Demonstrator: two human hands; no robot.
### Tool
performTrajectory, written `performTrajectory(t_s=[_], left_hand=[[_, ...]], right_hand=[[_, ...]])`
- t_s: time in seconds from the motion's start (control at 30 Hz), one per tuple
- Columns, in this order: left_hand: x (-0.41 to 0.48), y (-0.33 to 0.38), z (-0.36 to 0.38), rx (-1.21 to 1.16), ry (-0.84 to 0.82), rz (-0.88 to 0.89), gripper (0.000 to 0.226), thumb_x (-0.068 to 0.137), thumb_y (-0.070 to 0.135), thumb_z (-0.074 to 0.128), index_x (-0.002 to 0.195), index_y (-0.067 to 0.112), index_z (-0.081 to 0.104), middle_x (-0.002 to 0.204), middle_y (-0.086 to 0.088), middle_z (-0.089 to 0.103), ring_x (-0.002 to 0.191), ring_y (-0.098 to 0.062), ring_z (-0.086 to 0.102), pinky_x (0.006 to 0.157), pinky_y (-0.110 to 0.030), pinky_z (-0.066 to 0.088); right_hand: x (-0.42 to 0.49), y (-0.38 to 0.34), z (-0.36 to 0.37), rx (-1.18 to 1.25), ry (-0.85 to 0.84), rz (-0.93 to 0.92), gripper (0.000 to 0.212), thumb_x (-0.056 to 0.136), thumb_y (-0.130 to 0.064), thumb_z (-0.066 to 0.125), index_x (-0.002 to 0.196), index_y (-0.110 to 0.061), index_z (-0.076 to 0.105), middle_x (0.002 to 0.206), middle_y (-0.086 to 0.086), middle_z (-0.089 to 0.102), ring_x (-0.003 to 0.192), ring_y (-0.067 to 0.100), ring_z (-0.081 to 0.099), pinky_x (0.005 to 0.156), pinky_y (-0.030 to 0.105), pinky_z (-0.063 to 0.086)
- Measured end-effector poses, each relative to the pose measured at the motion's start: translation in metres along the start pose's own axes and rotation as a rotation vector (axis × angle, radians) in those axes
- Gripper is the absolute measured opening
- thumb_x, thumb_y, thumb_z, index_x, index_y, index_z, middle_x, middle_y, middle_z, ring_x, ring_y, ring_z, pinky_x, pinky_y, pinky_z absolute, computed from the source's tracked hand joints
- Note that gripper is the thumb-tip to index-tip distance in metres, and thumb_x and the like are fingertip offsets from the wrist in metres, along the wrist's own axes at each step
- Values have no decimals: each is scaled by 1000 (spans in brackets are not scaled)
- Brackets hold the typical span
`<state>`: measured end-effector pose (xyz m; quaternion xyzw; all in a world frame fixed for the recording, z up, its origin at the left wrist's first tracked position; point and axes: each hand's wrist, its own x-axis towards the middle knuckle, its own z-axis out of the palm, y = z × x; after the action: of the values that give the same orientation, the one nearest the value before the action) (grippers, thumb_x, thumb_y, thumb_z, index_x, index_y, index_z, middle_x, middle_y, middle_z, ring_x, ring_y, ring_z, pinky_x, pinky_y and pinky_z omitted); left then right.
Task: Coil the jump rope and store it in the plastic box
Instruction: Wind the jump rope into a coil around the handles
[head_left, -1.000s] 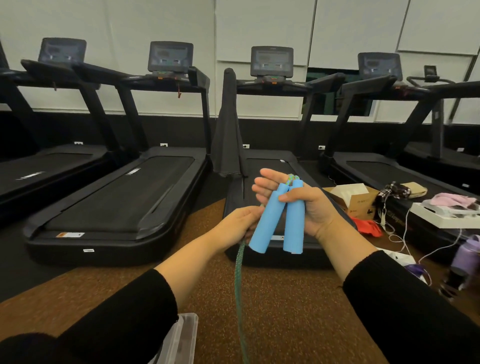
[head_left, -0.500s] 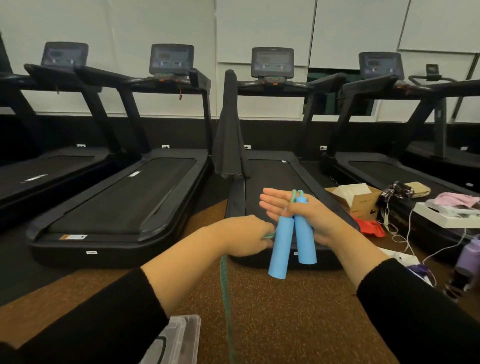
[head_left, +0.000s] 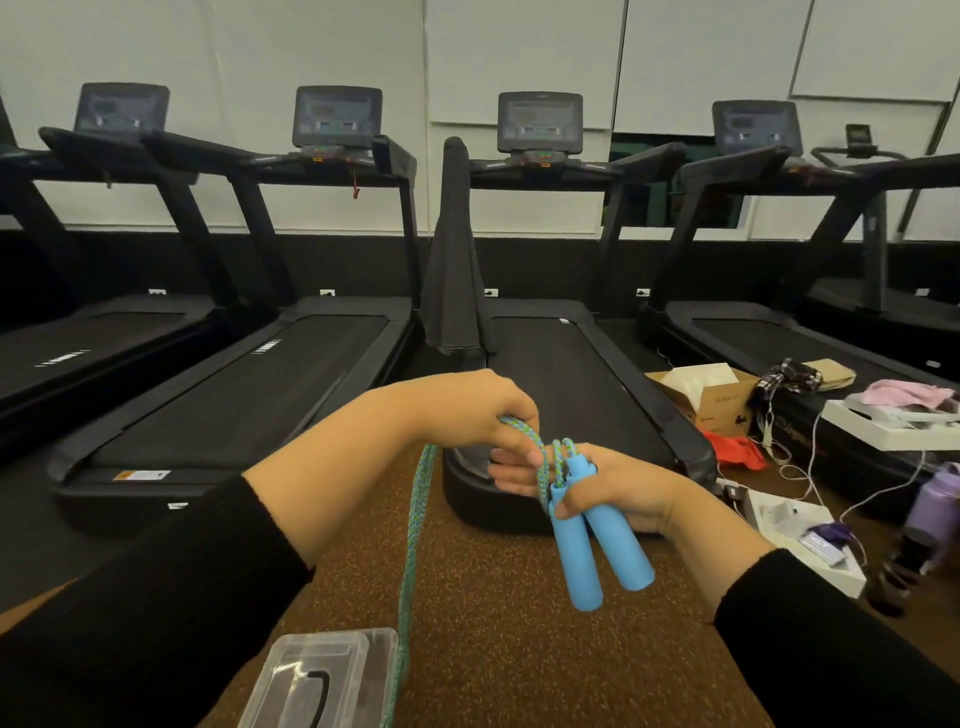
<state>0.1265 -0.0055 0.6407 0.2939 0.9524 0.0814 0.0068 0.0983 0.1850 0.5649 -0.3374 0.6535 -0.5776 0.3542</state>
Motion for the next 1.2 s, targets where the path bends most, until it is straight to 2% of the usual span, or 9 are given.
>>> performTrajectory(t_s=[0.07,0.23,0.4,0.73,0.87,0.97,1.1,1.13,1.2], left_hand=[[1,-1,-4,-52,24,11,26,83,41,65,80,16,62,70,4,60,67,-9,53,66,-25,42],[8,-8,-6,-209,84,52,36,79,49,65,79,13,63,81,-19,62,72,-28,56,74,-46,48],[14,-7,-3,-384,117,47,23,89,40,58,73,23,60,70,-11,47,60,-12,44,51,-25,43],[19,2,-1,-738,219,173,29,95,32,44,73,14,49,62,-10,34,49,-12,31,45,-14,35],[20,6,8,-834,202,162,37,95,41,42,69,15,45,47,12,36,40,-3,29,40,-14,30],[23,0,26,-1233,-59,120,57,101,39,29,55,17,55,37,8,47,28,-5,42,37,-12,33],[23,1,49,-1389,-200,322,40,101,20,29,91,3,64,80,-13,68,72,-18,70,60,-26,46],[26,-2,61,-1228,11,371,30,101,12,32,86,10,58,75,-6,60,65,-9,64,58,-20,44],[25,2,76,-986,40,-29,28,96,6,38,72,19,46,65,3,39,52,-5,44,49,-17,34]], right_hand=[[0,3,3,64,-60,-14,62,75,13,51,133,-8,48,139,8,54,130,19,50,111,35,37],[0,4,15,232,-183,-120,58,77,-9,71,131,-8,52,134,10,58,129,24,50,106,29,40],[0,2,22,576,-247,-143,72,86,-56,48,126,3,57,129,22,60,125,33,53,110,38,38],[-2,0,35,589,-202,-382,47,100,-24,34,135,7,44,135,21,54,130,32,48,114,38,31],[1,-2,38,559,-287,-500,47,99,-21,40,134,10,41,135,24,53,129,35,47,114,41,30],[-1,-10,35,601,-303,-532,44,99,-11,36,134,14,37,136,28,50,130,38,45,113,42,31],[0,-14,36,531,-171,-505,43,81,-9,62,124,-2,60,124,15,65,119,27,59,101,33,46],[-1,-14,34,535,-147,-507,46,76,-9,67,121,-4,63,122,13,66,117,26,61,98,32,48],[0,-17,30,521,-123,-511,49,72,-5,67,120,-6,64,122,12,67,117,25,61,96,32,49]])
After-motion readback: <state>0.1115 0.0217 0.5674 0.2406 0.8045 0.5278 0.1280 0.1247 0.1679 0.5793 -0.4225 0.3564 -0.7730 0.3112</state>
